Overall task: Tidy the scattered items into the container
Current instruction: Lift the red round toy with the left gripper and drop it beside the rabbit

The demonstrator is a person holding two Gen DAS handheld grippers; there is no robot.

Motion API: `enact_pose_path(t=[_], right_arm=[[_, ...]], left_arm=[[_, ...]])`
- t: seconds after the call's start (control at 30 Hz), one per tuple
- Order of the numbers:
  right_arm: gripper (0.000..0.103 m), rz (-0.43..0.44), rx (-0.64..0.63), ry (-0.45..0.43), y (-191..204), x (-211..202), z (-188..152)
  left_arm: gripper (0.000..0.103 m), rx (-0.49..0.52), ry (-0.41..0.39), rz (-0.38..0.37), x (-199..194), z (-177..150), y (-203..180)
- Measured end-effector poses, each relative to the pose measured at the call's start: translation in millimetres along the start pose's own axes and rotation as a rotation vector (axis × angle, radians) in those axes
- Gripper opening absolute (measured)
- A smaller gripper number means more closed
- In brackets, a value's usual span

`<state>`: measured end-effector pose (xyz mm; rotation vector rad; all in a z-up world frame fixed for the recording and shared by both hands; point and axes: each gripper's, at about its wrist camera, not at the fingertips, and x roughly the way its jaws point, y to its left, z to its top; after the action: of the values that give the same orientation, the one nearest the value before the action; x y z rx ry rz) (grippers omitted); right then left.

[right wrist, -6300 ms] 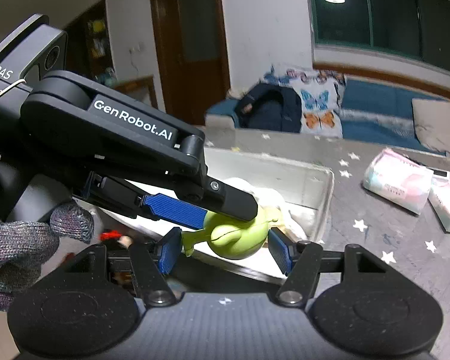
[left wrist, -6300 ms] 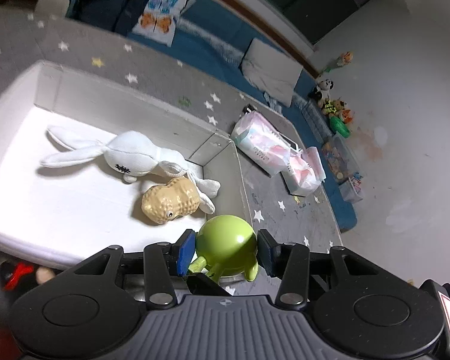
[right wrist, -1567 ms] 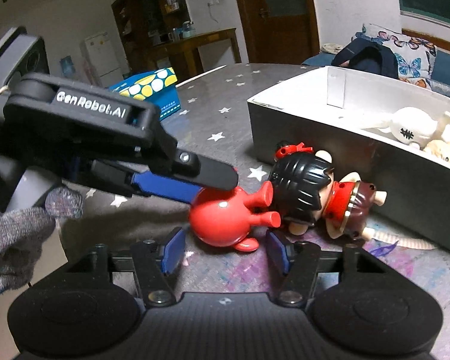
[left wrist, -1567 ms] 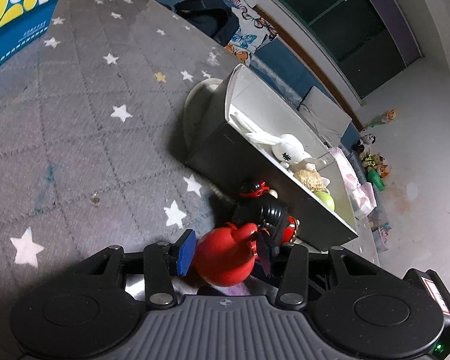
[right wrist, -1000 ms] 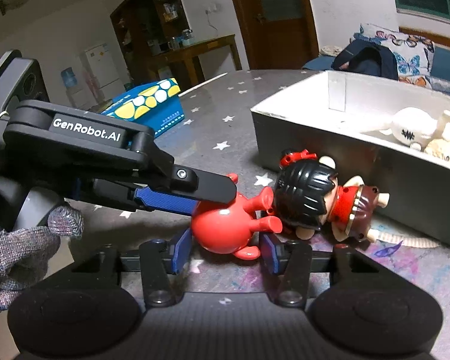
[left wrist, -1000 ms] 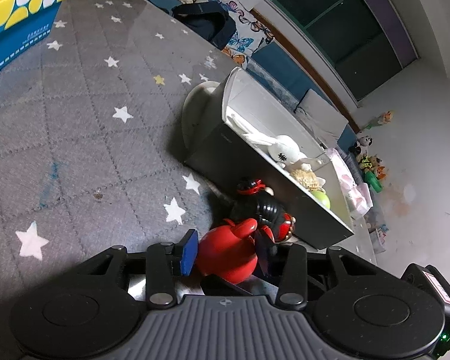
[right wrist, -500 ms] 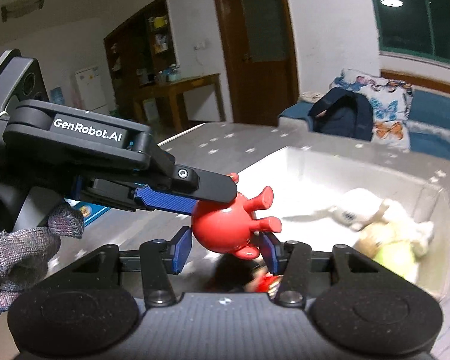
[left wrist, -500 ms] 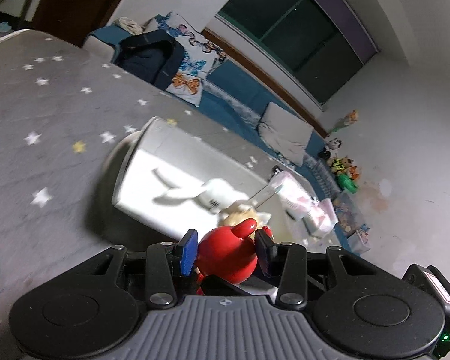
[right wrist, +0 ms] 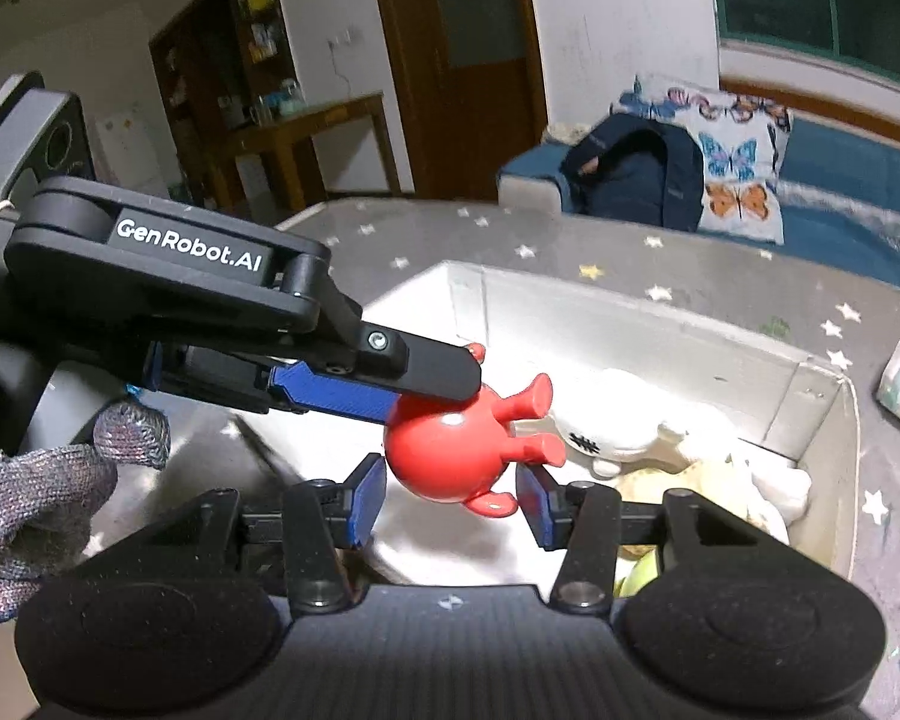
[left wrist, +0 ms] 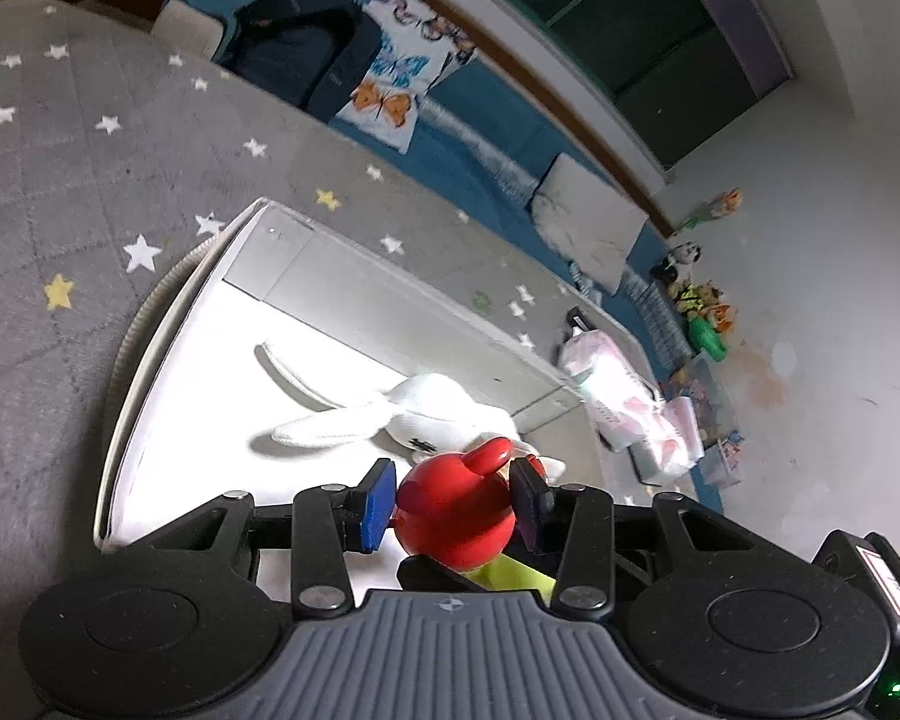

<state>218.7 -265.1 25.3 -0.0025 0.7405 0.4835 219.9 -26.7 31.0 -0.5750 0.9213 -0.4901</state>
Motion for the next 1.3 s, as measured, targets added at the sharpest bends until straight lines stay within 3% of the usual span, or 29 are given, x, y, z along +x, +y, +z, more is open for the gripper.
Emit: enact_pose_path(t=[0.27,0.6,1.3], right_arm=[[0.048,0.014,0.048,0.1,-21,36,11],[0.048,0.018,0.075,0.17,-27,53,10],[0.048,-0.017,0.085,0.164,-33,55,15]], left_arm=[[0.045,-0.053,0.049,0.021,27,13,19],[0.043,-0.068,0.08,0.048,41,18,30],[0.043,-0.063,0.053,0.087,30,16,29]])
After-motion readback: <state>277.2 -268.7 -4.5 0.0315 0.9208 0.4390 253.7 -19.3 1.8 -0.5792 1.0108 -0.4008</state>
